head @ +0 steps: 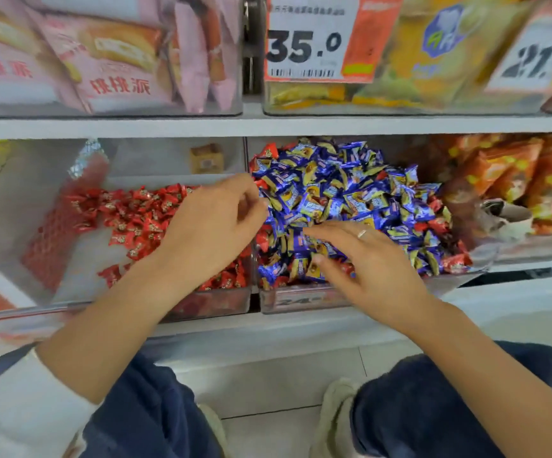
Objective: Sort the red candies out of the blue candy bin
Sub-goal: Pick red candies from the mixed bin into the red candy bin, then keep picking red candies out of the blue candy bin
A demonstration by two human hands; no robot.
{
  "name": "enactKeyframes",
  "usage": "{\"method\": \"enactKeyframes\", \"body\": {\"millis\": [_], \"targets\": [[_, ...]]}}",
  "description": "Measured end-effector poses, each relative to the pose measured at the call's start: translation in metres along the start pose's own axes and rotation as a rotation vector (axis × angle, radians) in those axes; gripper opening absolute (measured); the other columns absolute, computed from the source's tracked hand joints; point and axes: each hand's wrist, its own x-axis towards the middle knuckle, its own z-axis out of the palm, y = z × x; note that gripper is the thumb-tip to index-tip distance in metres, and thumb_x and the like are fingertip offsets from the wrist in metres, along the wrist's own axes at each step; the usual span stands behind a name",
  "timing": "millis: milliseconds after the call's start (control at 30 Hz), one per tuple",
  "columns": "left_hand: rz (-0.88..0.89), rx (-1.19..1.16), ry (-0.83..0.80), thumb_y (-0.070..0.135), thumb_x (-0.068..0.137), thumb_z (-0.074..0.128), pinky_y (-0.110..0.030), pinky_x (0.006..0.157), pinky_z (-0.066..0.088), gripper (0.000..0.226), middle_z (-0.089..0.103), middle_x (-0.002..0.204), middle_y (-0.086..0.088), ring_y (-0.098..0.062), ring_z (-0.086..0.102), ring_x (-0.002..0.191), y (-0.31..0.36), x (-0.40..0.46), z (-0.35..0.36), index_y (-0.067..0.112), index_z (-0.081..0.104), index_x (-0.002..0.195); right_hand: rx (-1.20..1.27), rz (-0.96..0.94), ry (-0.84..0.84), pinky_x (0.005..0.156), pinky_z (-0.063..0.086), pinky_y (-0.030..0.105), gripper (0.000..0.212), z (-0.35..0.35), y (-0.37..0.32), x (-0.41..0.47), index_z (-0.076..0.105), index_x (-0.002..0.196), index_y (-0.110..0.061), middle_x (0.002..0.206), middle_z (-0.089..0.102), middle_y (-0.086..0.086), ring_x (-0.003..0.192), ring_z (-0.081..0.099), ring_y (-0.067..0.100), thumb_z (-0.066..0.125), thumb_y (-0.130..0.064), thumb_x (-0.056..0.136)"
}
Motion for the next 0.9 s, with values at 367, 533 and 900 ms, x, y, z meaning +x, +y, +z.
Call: {"method": "enactKeyframes", "body": {"millis": [367,533,900], "targets": [[0.235,0.309,-0.229,0.043,0.092,0.049,-0.044,0.087,0.049,0.042,0.047,0.131,0.003,-0.024,0.044,0.118,0.025,0.045,0.057,0.029,0.048,0.131,-0.122,0.37,-0.102,0.077,0.047,0.032,0.026,-0.048,0.069,0.024,0.062,0.115,-0.026,0.104,0.063,-0.003,0.093,0.059,0.017,0.061,-0.028,0.088],[0.6,0.285,-0.243,0.049,0.082,0.057,-0.042,0.09,0.045,0.038,0.056,0.121,0.001,-0.023,0.052,0.111,0.027,0.041,0.075,0.028,0.061,0.115,-0.004,0.291,-0.372,0.06,0.041,0.017,0.007,-0.044,0.069,0.034,0.066,0.085,-0.028,0.066,0.058,-0.015,0.06,0.052,-0.002,0.067,-0.034,0.082],[0.467,0.506,-0.344,0.047,0.085,0.06,-0.052,0.111,0.025,0.036,0.049,0.141,-0.004,-0.029,0.039,0.134,0.015,0.061,0.087,0.026,0.066,0.114,-0.036,0.302,-0.259,0.072,0.049,0.029,0.025,-0.031,0.092,0.028,0.067,0.105,-0.031,0.081,0.053,-0.015,0.071,0.051,0.007,0.07,-0.025,0.081]]}}
